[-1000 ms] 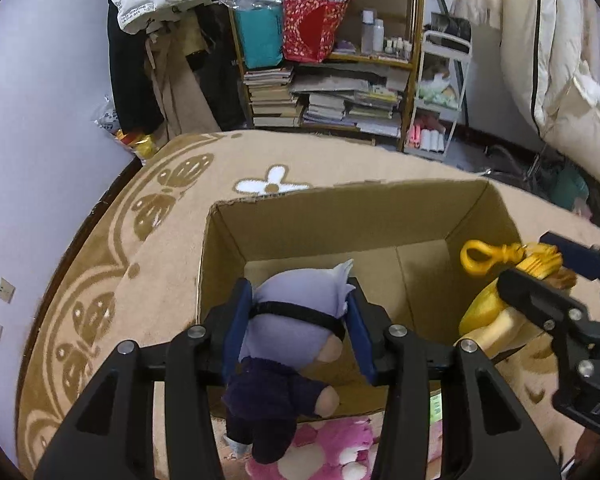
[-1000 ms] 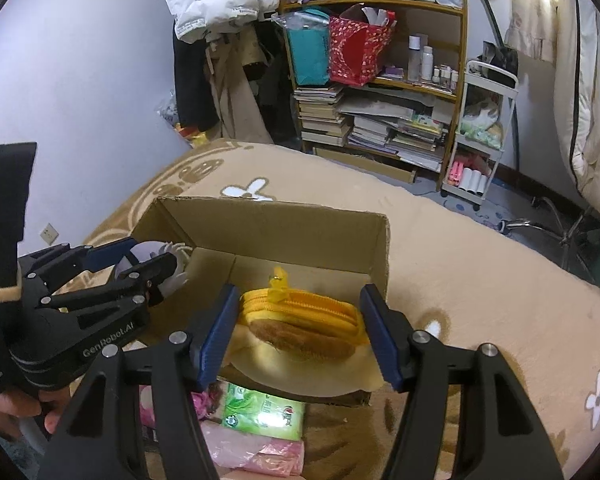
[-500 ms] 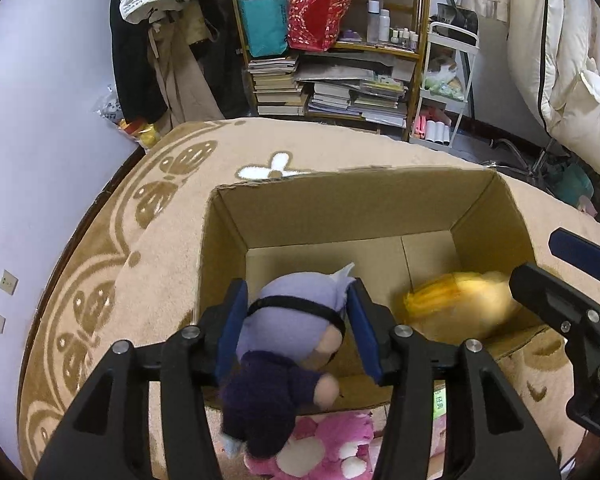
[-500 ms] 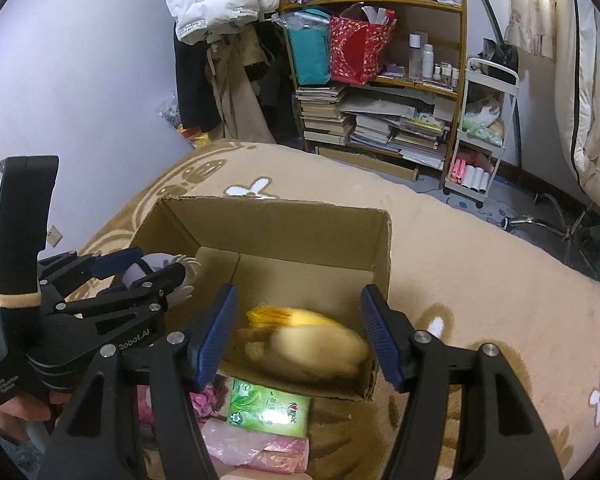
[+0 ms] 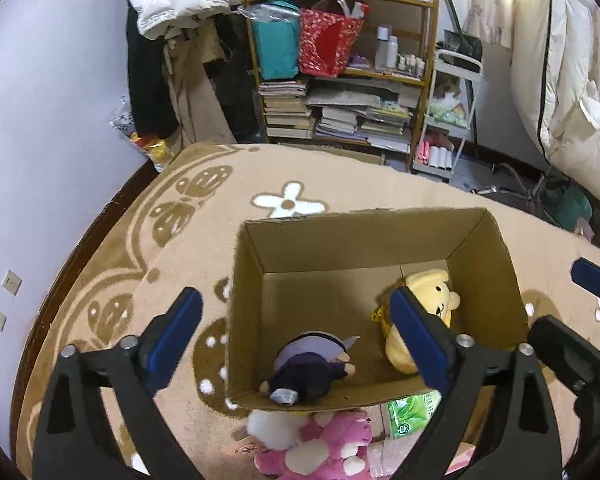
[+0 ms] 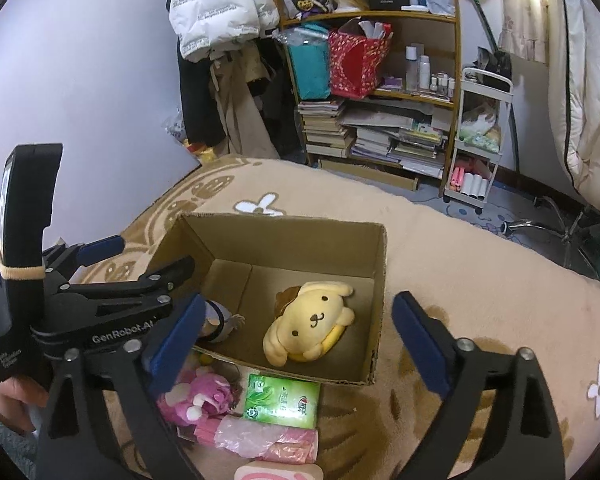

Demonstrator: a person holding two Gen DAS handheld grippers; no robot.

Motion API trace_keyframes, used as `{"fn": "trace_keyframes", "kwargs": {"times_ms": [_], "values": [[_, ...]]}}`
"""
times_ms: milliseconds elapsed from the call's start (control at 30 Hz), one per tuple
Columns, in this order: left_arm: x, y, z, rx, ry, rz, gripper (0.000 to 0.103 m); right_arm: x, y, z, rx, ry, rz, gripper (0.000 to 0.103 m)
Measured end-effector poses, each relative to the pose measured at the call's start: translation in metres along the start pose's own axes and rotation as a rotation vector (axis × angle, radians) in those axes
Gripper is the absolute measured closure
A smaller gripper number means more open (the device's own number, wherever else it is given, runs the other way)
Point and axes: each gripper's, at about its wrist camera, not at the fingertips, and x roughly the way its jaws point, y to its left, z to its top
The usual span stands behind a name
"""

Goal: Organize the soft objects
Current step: 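Move both tools back toward the pile in front of the box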

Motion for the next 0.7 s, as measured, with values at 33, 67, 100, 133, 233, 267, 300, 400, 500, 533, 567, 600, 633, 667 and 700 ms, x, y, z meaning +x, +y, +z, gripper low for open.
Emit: {"fn": "trace_keyframes", "kwargs": {"times_ms": [33,67,100,133,233,267,300,400,500,533,567,600,633,667,700], "values": [[-0.003,0.002,0.0,-0.006,-0.006,0.006,0.002,-0.003,-0.001,0.0,0.006,-0.005,0.002,0.001],[-0.008,0.005,-0.001,-0.012,-0.017,0.017,0.001,-0.005,-0.002,0.0,0.012,-0.008,0.004,0.0],[-0.01,0.008,-0.002,-0.015,-0.024,0.026,0.0,-0.007,-0.002,0.0,0.017,-0.01,0.008,0.0],[-0.013,0.01,-0.003,-0.015,-0.031,0.028,0.0,-0.01,-0.003,-0.001,0.023,-0.016,0.01,0.0],[-0.023,0.013,-0.011,-0.017,-0.034,0.003,0.0,-0.015,-0.004,-0.006,0.044,-0.017,0.005,0.0],[-0.027,0.015,-0.015,-0.021,-0.035,0.0,0.0,-0.016,-0.005,-0.008,0.051,-0.015,0.005,0.0],[-0.03,0.017,-0.018,-0.026,-0.037,0.0,0.0,-0.017,-0.006,-0.012,0.061,-0.011,0.007,0.0],[-0.039,0.024,-0.032,-0.05,-0.038,0.002,0.0,-0.019,-0.005,-0.022,0.079,0.003,0.015,0.0],[-0.043,0.03,-0.048,-0.073,-0.028,-0.003,0.0,-0.02,-0.003,-0.037,0.082,0.024,0.023,0.0],[-0.044,0.032,-0.054,-0.084,-0.027,-0.01,0.0,-0.019,-0.002,-0.041,0.08,0.032,0.025,0.0],[-0.046,0.035,-0.061,-0.099,-0.025,-0.02,0.0,-0.019,-0.001,-0.046,0.078,0.041,0.026,0.0],[-0.046,0.036,-0.067,-0.109,-0.023,-0.027,0.0,-0.019,0.0,-0.051,0.076,0.049,0.026,0.0],[-0.046,0.038,-0.074,-0.119,-0.018,-0.032,0.0,-0.019,0.001,-0.054,0.077,0.055,0.027,0.0],[-0.046,0.039,-0.08,-0.129,-0.009,-0.037,0.0,-0.019,0.001,-0.06,0.08,0.062,0.031,0.0],[-0.044,0.039,-0.085,-0.139,0.006,-0.036,0.0,-0.019,0.002,-0.064,0.083,0.069,0.036,0.0]]}}
